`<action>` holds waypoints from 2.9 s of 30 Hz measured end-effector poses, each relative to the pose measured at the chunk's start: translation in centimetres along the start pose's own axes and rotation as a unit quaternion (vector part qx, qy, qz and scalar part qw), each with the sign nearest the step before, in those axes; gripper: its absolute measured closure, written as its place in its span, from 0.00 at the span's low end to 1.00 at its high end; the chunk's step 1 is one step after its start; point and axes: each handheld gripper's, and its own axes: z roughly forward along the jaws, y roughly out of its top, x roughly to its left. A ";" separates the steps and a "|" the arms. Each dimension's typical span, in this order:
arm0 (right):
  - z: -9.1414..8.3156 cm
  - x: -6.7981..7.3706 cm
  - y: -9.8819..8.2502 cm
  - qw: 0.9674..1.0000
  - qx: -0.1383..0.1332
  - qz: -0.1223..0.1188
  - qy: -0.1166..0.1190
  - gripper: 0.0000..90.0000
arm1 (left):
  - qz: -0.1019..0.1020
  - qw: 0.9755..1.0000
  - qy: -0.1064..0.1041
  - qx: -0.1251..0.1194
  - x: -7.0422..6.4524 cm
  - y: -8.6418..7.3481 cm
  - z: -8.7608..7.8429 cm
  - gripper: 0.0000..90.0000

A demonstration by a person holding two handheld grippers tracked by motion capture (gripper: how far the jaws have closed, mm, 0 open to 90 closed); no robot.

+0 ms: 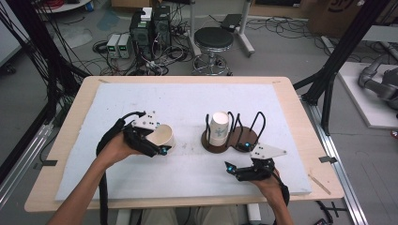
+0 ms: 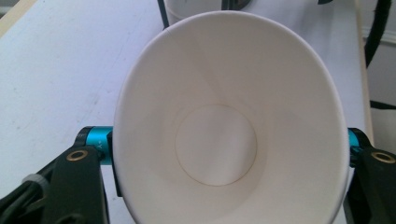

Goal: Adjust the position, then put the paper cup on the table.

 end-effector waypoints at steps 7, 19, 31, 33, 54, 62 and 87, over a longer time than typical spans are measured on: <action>-0.1 -0.7 -1.6 0.999 0.010 0.021 -0.034 0.19 | -0.001 1.000 0.009 0.026 0.6 0.4 0.4 0.34; -0.2 -1.0 -1.8 0.998 0.006 0.030 -0.055 0.19 | -0.007 0.999 0.015 0.045 1.4 0.4 0.7 0.34; -0.3 -1.0 -1.8 0.998 0.002 0.028 -0.056 0.19 | -0.004 0.998 0.023 0.053 1.4 0.8 0.7 0.34; -0.3 -1.0 -1.8 0.998 0.002 0.029 -0.056 0.19 | -0.006 0.998 0.024 0.053 1.4 0.8 0.7 0.34; -0.3 -1.0 -1.9 0.998 0.004 0.029 -0.062 0.19 | -0.008 0.995 0.012 0.098 2.8 0.8 5.1 0.34; -0.3 -1.0 -1.9 0.998 0.003 0.035 -0.059 0.19 | -0.019 0.994 0.003 0.105 2.6 -0.2 6.8 0.33; -0.4 -1.2 -1.9 0.998 0.000 0.038 -0.055 0.19 | -0.053 0.992 0.002 0.114 2.0 -2.2 7.1 0.17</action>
